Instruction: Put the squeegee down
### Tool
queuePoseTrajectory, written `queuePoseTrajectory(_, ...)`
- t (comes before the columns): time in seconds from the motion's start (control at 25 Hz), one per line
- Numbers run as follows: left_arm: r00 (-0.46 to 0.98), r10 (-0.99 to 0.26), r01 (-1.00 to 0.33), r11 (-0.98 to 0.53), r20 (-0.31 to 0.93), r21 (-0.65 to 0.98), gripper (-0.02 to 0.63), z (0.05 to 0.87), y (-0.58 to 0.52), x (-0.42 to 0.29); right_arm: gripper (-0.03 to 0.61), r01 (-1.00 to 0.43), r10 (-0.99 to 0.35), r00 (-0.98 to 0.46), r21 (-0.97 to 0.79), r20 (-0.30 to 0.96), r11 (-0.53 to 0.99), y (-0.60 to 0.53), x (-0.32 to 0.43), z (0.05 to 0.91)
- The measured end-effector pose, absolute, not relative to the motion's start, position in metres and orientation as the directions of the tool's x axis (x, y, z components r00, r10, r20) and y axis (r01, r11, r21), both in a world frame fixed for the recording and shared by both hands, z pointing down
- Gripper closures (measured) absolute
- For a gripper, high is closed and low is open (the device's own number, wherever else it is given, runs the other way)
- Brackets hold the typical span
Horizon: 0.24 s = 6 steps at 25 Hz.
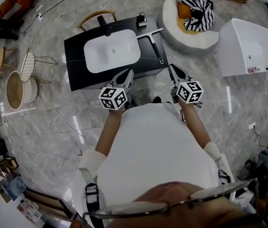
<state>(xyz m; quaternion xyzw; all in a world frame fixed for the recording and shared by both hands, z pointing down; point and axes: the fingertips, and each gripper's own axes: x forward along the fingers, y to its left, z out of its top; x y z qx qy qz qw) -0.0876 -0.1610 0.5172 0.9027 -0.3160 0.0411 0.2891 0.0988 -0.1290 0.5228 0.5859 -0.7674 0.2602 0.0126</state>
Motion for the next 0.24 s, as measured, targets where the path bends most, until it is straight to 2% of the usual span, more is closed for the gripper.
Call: queuePoseTrajectory(0.24,0.793,-0.551,-0.599,-0.632,0.259,0.492,0.609,0.5153,-0.165,-0.0875,0.574,-0.902,-0.887,-0.326,-0.389,0.328,0.188,-0.1302,0.0971,0.5224)
